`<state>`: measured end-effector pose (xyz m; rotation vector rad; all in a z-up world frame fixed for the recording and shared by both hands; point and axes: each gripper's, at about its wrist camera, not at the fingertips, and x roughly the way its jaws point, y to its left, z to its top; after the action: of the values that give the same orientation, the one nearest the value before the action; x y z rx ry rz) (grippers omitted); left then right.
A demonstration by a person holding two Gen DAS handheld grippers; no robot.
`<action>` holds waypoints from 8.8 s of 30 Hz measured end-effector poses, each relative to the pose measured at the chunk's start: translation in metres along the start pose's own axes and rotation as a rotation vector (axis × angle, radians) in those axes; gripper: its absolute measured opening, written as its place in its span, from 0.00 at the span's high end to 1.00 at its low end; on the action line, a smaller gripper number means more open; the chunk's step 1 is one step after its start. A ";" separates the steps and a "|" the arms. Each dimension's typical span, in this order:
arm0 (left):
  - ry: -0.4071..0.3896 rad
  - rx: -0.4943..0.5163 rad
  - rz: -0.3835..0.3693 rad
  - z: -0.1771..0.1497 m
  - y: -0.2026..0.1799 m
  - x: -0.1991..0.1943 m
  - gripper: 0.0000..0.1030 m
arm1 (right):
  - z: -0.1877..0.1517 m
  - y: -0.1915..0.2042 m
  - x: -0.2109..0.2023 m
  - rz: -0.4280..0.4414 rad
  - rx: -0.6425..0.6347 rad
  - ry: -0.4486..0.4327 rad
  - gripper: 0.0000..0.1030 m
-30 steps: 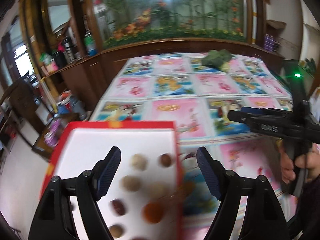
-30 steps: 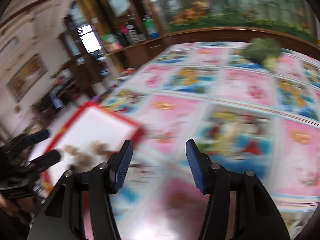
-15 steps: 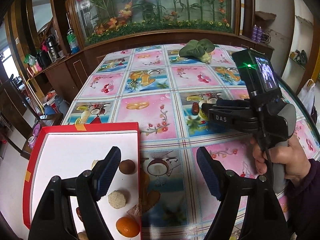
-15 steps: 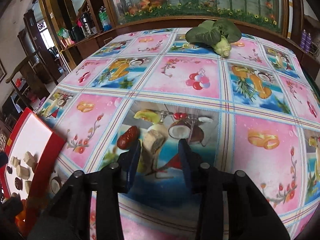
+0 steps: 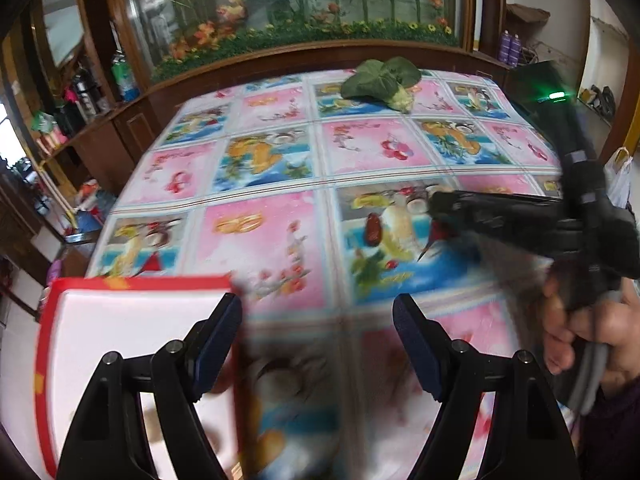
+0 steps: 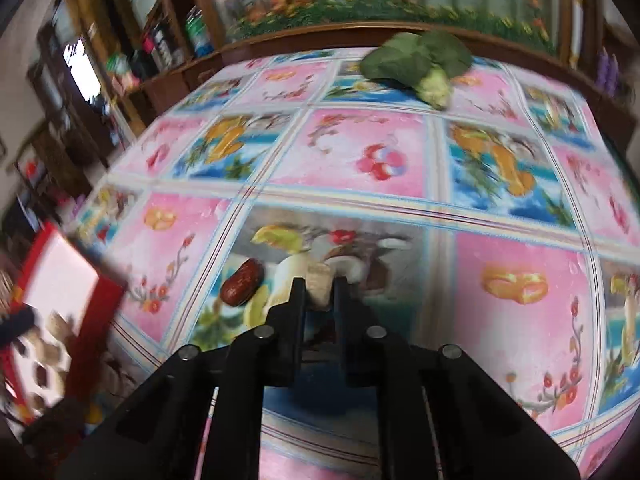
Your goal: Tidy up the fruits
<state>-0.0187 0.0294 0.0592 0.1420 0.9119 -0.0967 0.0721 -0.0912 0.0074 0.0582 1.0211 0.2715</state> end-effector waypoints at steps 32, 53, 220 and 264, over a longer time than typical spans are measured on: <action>0.068 -0.041 -0.058 0.039 -0.038 0.073 0.84 | 0.011 -0.059 -0.032 0.104 0.268 -0.064 0.85; -0.329 -0.195 0.127 -0.033 0.054 -0.121 0.84 | -0.029 0.062 -0.076 0.350 -0.029 -0.213 0.85; -0.402 -0.376 0.416 -0.198 0.108 -0.229 0.00 | -0.216 0.203 -0.243 0.220 -0.220 -0.529 0.01; -0.376 -0.399 0.409 -0.206 0.114 -0.218 0.00 | -0.216 0.208 -0.242 0.220 -0.229 -0.528 0.01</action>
<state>-0.2959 0.1806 0.1173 -0.0629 0.4987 0.4249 -0.2706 0.0316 0.1321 0.0314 0.4542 0.5406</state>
